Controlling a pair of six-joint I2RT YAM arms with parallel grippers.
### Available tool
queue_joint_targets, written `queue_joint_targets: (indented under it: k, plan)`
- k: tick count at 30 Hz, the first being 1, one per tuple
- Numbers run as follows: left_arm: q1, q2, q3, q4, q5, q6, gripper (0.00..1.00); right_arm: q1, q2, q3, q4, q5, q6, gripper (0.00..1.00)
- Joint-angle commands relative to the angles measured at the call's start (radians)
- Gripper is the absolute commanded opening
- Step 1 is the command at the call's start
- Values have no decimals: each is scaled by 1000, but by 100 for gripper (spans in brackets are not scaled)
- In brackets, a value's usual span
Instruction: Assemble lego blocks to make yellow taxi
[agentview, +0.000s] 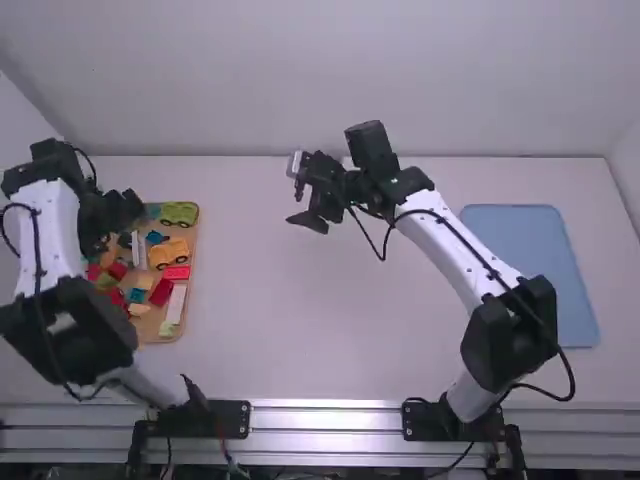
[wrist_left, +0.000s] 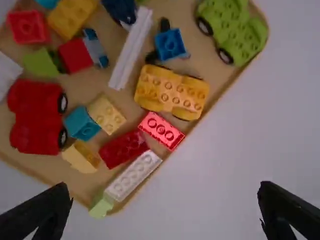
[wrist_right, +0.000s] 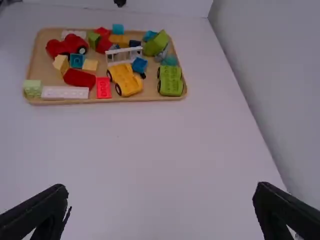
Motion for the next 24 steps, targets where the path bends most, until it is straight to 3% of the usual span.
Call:
queue_joint_targets:
  k: [1,10,14,18,24]
  plan:
    - [-3,97,56,-24,11,84,99,2,10,32,0,-14,-3,99]
    - [-9,267,45,22,10,549,99,1,10,32,11,-10,-4,99]
    - [-9,280,7,77,11,742,99,1,10,32,9,-5,-6,99]
    - [-14,280,-23,106,72,1097,99,1,10,32,-3,74,-6,99]
    - [-19,280,-23,87,73,1360,99,-12,10,32,-13,121,-7,99]
